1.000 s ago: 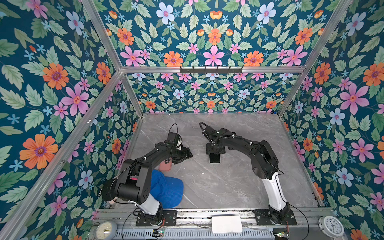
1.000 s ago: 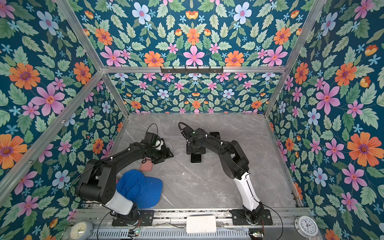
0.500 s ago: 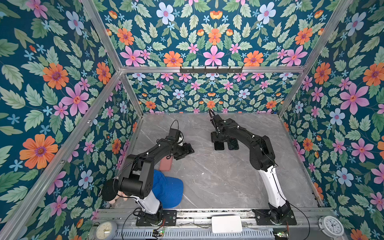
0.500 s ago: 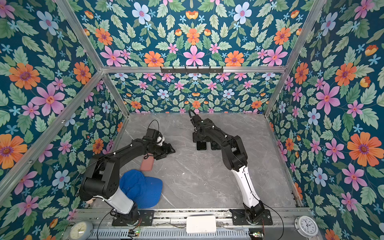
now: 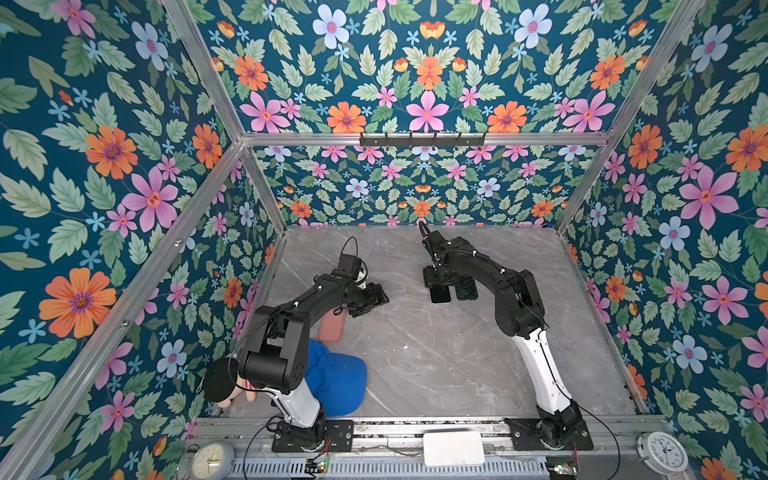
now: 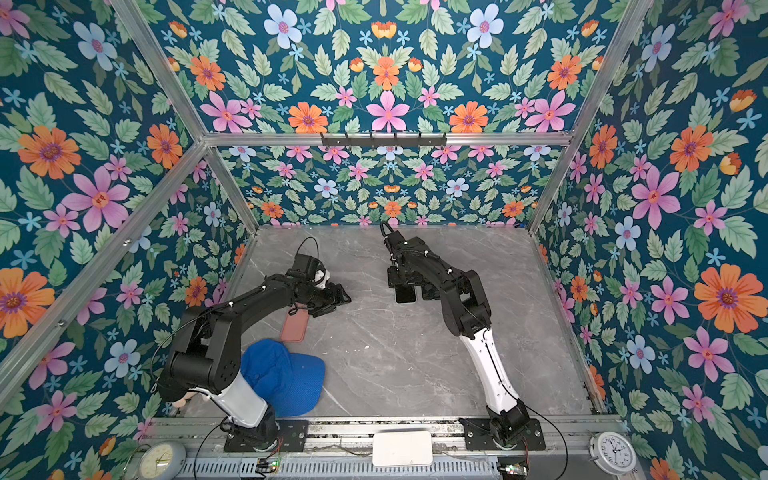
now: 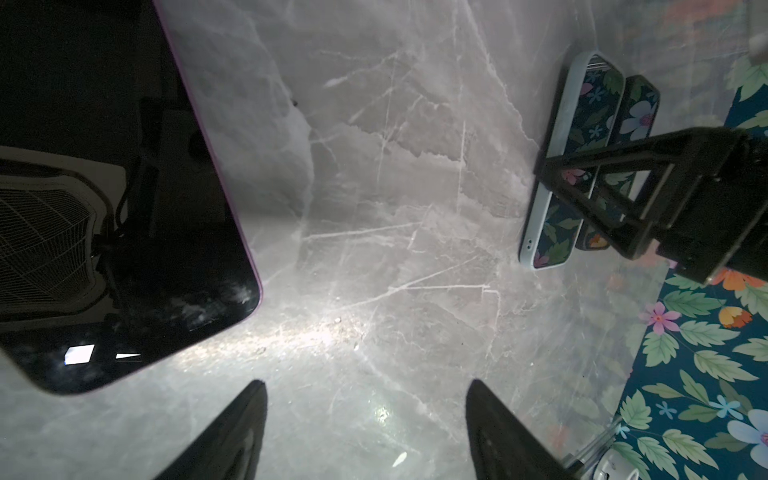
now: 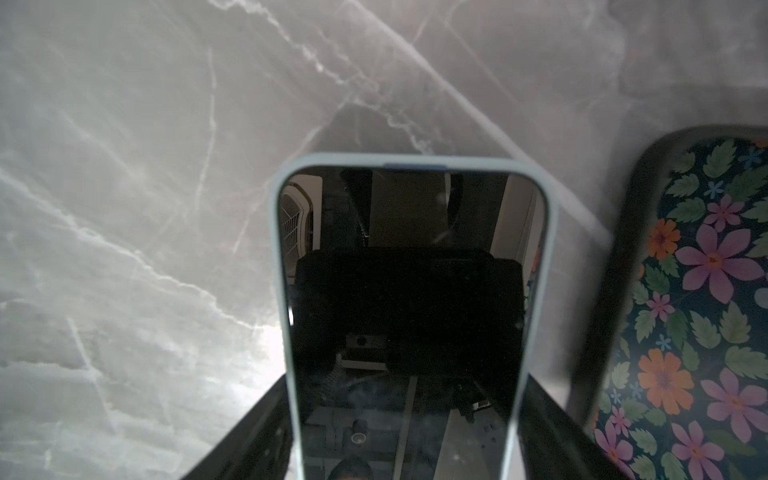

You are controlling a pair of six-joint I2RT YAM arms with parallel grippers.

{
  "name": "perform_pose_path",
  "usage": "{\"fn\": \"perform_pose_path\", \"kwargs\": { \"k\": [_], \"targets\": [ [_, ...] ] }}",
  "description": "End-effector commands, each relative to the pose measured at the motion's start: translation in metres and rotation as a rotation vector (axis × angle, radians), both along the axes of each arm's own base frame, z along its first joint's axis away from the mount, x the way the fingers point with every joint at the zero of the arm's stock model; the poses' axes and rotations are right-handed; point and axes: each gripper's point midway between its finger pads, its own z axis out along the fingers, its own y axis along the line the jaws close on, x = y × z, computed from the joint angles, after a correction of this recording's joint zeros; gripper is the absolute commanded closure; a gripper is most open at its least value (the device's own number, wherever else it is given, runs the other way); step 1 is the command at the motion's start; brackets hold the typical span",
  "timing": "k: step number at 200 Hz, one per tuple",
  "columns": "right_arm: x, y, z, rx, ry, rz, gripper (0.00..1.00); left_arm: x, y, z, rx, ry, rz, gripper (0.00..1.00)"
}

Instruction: Put the phone into the phone case

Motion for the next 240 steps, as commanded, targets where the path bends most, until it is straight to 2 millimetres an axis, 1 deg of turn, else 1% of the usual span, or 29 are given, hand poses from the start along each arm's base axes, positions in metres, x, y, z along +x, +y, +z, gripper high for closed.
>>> {"fn": "perform_pose_path", "kwargs": {
  "k": [1, 40, 93, 133, 153, 174, 193, 215, 224, 240],
  "targets": [
    [-0.005, -0.006, -0.003, -0.032, 0.020, 0.005, 0.31, -0.001, 0.002, 0.002, 0.004, -0.001, -0.002, 0.23],
    [-0.006, -0.007, -0.005, -0.032, 0.025, 0.004, 0.25, -0.001, 0.003, 0.002, 0.006, -0.001, 0.000, 0.23],
    [-0.006, -0.006, -0.002, -0.030, 0.018, 0.006, 0.15, 0.001, 0.005, 0.004, 0.006, -0.007, 0.002, 0.23],
    [-0.005, -0.006, 0.001, -0.030, 0.012, 0.005, 0.13, 0.002, 0.007, 0.004, 0.008, -0.007, 0.005, 0.22],
    [-0.005, -0.007, 0.011, -0.030, -0.002, 0.005, 0.12, 0.002, 0.009, 0.007, 0.011, -0.010, 0.010, 0.22],
    [-0.005, -0.008, 0.031, -0.023, -0.028, 0.010, 0.12, 0.003, 0.018, 0.012, 0.044, -0.024, 0.018, 0.23],
    [-0.016, 0.004, 0.044, 0.006, -0.065, 0.042, 0.12, -0.001, 0.034, 0.021, 0.108, -0.057, 0.041, 0.24],
    [-0.032, 0.034, 0.059, 0.063, -0.136, 0.108, 0.11, -0.005, 0.061, 0.032, 0.148, -0.082, 0.089, 0.24],
    [-0.039, 0.046, 0.061, 0.084, -0.149, 0.137, 0.11, -0.005, 0.076, 0.032, 0.175, -0.082, 0.120, 0.24],
    [-0.054, 0.074, 0.062, 0.110, -0.160, 0.198, 0.11, -0.006, 0.104, 0.032, 0.194, -0.069, 0.195, 0.24]
  ]
}}
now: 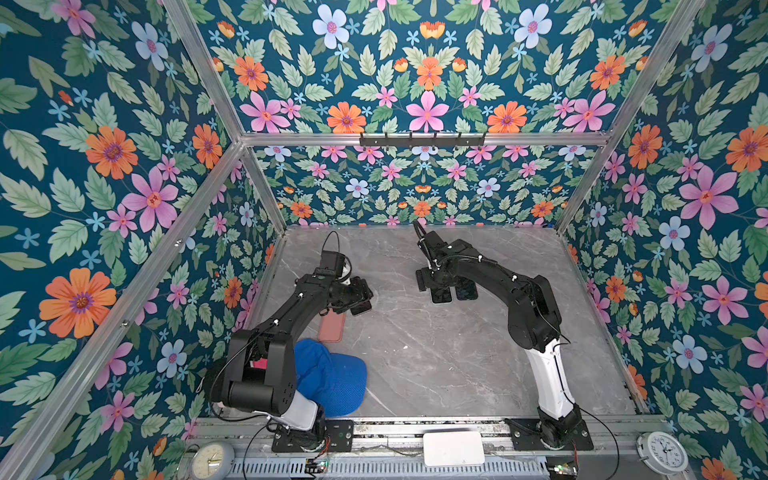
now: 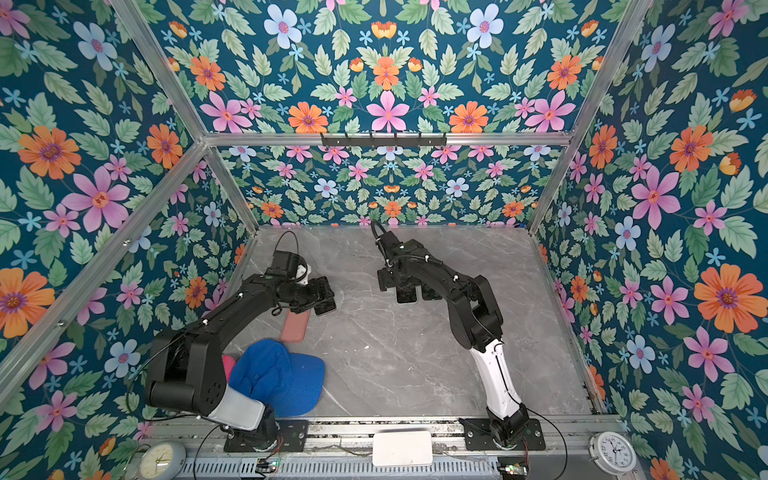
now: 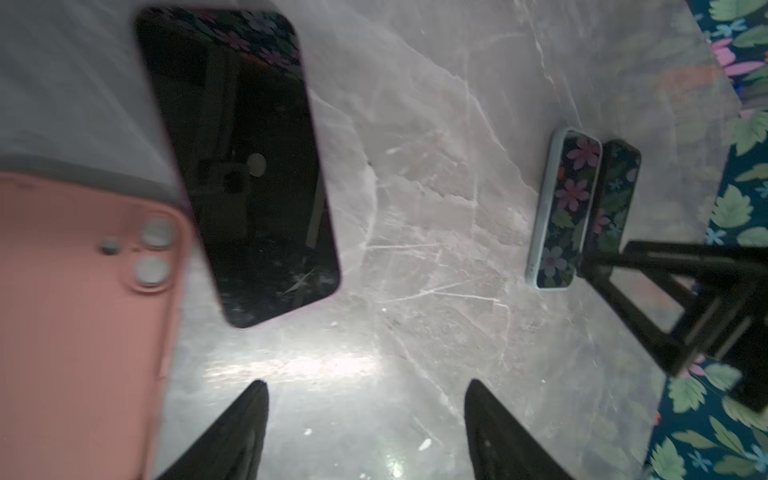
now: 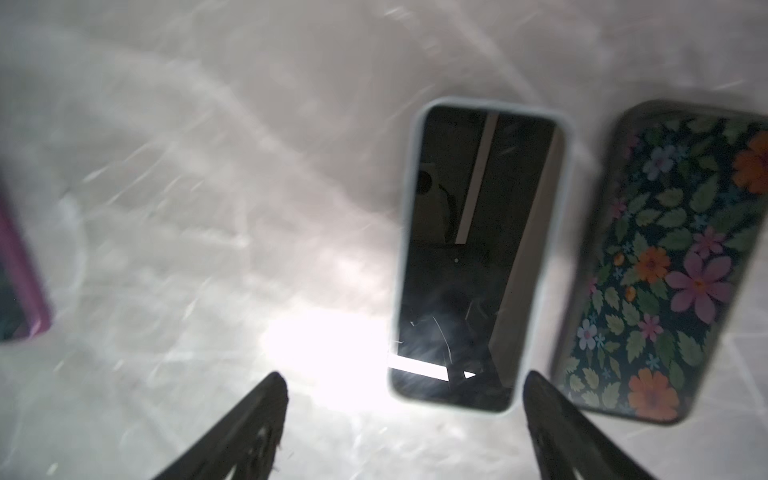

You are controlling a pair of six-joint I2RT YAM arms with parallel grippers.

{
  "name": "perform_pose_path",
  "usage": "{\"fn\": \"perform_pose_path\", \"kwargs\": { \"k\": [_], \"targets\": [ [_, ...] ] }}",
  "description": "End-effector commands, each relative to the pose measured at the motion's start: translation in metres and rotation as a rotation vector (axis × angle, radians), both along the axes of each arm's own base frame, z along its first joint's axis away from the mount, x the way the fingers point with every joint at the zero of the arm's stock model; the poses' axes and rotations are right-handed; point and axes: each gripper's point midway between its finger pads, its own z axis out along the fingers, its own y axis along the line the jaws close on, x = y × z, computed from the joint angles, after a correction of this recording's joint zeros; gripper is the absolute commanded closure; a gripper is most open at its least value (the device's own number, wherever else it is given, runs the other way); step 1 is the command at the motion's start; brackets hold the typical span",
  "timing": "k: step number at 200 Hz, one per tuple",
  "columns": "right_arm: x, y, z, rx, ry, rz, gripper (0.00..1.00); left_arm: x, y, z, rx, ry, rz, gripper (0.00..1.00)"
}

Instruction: Put the phone into the phone case

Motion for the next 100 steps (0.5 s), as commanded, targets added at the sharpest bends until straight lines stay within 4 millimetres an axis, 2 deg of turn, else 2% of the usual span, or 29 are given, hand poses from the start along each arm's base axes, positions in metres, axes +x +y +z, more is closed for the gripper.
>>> {"fn": "perform_pose_path", "kwargs": {
  "k": [1, 37, 61, 87, 100],
  "targets": [
    [-0.006, 0.036, 0.009, 0.061, -0.058, 0.076, 0.11, -0.009, 0.039, -0.007, 0.074, 0.035, 0.079, 0.24],
    [-0.034, 0.105, 0.005, 0.121, -0.099, 0.217, 0.11, -0.008, 0.096, -0.017, 0.042, 0.055, 0.267, 0.23],
    [-0.046, 0.142, 0.000, 0.127, -0.110, 0.290, 0.11, -0.010, 0.116, -0.026, 0.016, 0.070, 0.347, 0.22],
    [-0.052, 0.172, -0.012, 0.118, -0.112, 0.344, 0.08, -0.014, 0.133, -0.033, 0.012, 0.087, 0.403, 0.21],
    [-0.054, 0.184, -0.018, 0.106, -0.127, 0.368, 0.02, -0.015, 0.139, -0.038, 0.002, 0.099, 0.424, 0.21]
  ]
}}
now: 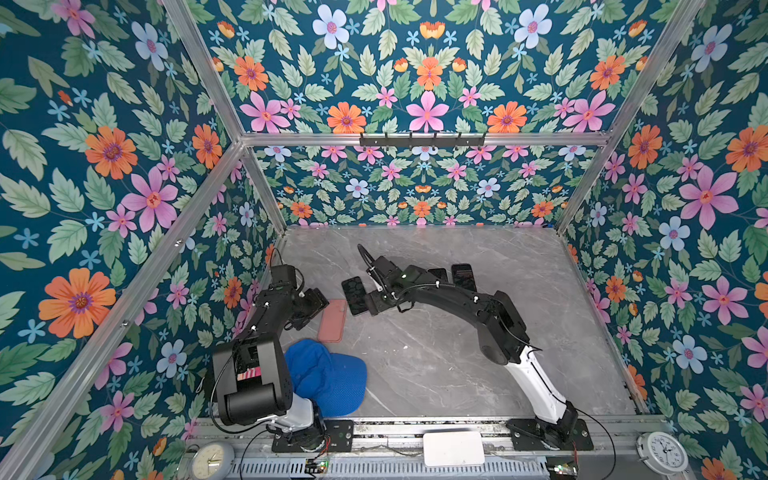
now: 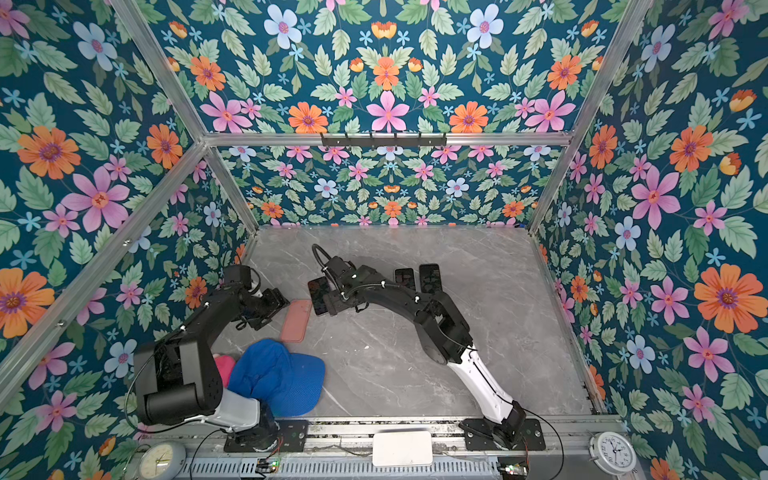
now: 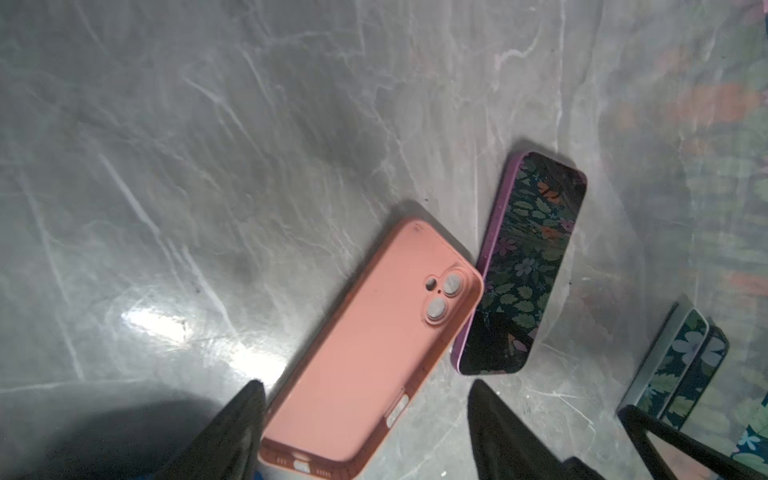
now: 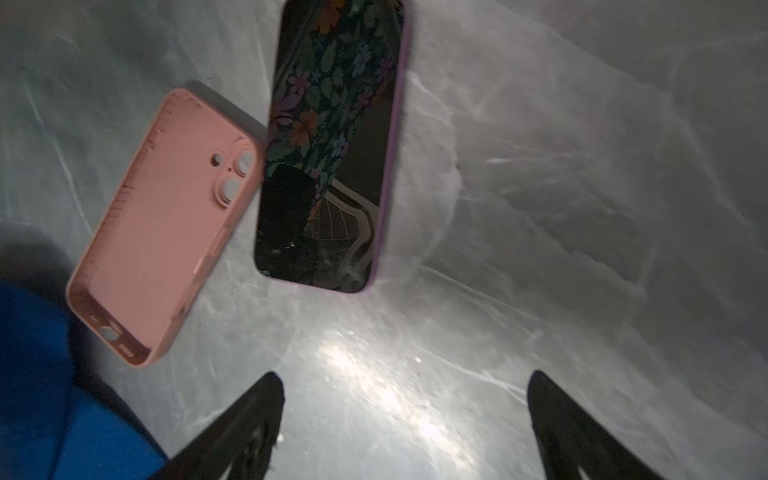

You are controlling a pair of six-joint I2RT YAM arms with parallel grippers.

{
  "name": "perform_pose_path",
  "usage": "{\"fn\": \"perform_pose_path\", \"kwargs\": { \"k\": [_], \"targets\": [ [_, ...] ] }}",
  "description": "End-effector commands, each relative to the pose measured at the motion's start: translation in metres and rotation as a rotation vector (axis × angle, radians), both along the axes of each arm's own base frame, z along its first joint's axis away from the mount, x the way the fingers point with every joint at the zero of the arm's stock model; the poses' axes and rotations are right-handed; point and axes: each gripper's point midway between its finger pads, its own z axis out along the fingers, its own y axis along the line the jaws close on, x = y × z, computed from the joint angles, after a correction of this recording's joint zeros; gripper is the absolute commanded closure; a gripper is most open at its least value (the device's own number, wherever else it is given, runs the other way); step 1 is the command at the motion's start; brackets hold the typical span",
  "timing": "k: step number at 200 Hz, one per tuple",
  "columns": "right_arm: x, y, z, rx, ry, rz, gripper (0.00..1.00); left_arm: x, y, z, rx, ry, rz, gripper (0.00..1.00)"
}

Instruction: Put the phone into the phone case

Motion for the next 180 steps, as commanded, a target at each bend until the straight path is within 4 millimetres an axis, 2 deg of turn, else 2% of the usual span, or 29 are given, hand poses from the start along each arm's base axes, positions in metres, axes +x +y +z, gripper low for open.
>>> {"fn": "perform_pose_path", "kwargs": {
  "k": [1, 29, 62, 168, 180],
  "targets": [
    [-0.004, 0.015, -0.006, -0.027, -0.031, 0.047, 0.01, 0.000, 0.009, -0.004, -0.019, 0.002, 0.042, 0.21],
    [-0.003, 0.033, -0.018, -0.040, -0.042, 0.080, 0.01, -0.001, 0.012, -0.012, -0.043, 0.030, 0.060, 0.21],
    [0.002, 0.043, -0.033, -0.043, -0.028, 0.084, 0.01, -0.002, 0.011, -0.017, -0.055, 0.045, 0.064, 0.21],
    [0.001, 0.048, -0.071, -0.085, -0.020, 0.062, 0.04, -0.006, 0.008, -0.025, -0.070, 0.071, 0.063, 0.21],
    [0.004, 0.045, -0.077, -0.107, -0.029, 0.043, 0.08, -0.007, 0.008, -0.025, -0.070, 0.074, 0.063, 0.21]
  ]
}}
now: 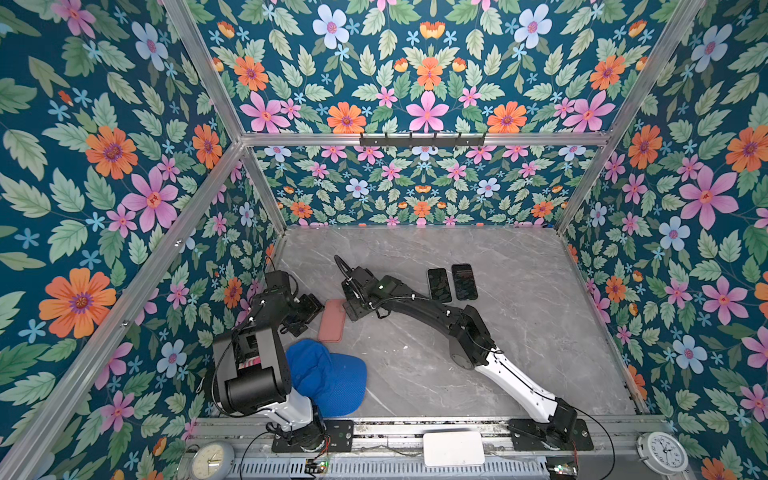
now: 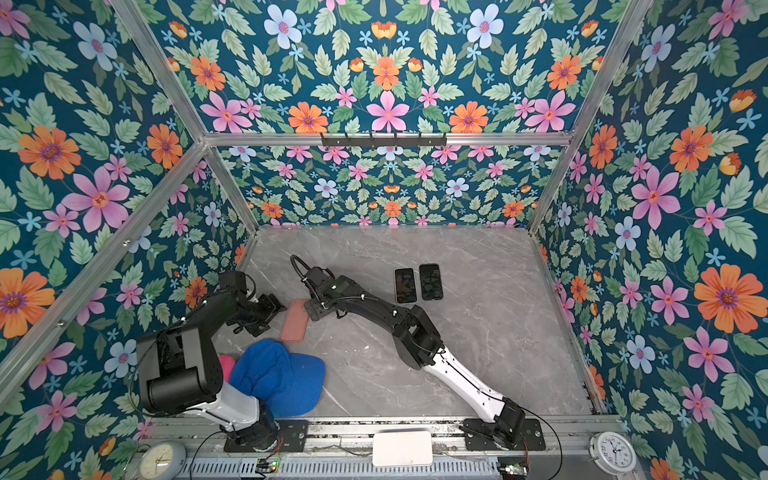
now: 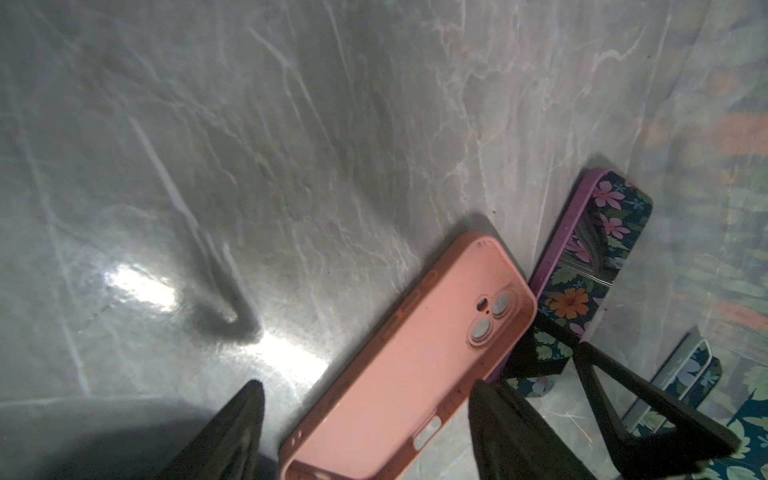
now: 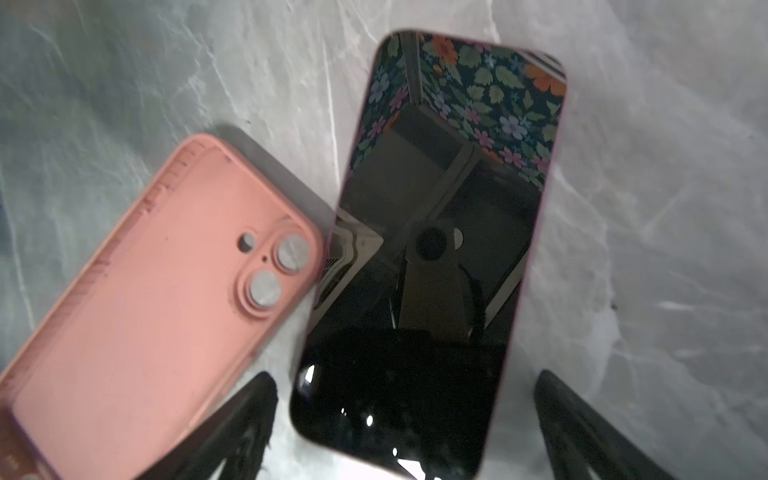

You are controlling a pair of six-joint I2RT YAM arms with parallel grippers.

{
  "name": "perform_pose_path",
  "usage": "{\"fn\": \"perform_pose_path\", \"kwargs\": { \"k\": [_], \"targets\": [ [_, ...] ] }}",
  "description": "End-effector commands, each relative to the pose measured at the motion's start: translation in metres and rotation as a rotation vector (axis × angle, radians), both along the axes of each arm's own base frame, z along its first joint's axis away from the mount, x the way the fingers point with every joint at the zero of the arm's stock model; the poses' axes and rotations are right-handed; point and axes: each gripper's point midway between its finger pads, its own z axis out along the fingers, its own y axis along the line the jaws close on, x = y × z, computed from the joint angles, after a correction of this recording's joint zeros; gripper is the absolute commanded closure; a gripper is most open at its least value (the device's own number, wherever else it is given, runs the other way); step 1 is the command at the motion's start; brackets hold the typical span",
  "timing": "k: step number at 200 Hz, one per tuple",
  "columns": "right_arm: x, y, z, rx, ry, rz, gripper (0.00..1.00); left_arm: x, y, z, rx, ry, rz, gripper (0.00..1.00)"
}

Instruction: Put the phone into the phone case

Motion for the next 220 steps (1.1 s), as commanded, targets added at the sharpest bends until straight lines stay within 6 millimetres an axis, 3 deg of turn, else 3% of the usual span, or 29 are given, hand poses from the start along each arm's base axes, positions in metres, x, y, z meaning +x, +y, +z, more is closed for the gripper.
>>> {"fn": "perform_pose_path", "kwargs": {
  "k": [1, 44, 71, 118, 168, 220],
  "targets": [
    [-0.013, -0.017, -0.035, -0.097, 0.072, -0.027, 0.08, -0.001, 0.000, 0.000, -0.002, 0.003, 0.005, 0.21],
    [-0.011, -0.026, -0.040, -0.130, 0.069, -0.069, 0.20, -0.006, -0.001, -0.007, -0.002, 0.024, 0.007, 0.22],
    [-0.010, -0.031, -0.029, -0.129, 0.063, -0.086, 0.25, -0.009, -0.003, -0.013, -0.013, 0.038, 0.008, 0.24],
    [-0.013, -0.040, -0.008, -0.122, 0.059, -0.102, 0.30, -0.012, -0.010, -0.025, -0.041, 0.059, -0.002, 0.36],
    [-0.016, -0.059, 0.006, -0.131, 0.062, -0.122, 0.32, -0.006, -0.031, -0.024, -0.065, 0.052, -0.046, 0.47],
    [-0.027, -0.084, 0.017, -0.133, 0.064, -0.136, 0.34, -0.010, -0.054, -0.020, -0.072, 0.050, -0.090, 0.49]
  ]
}}
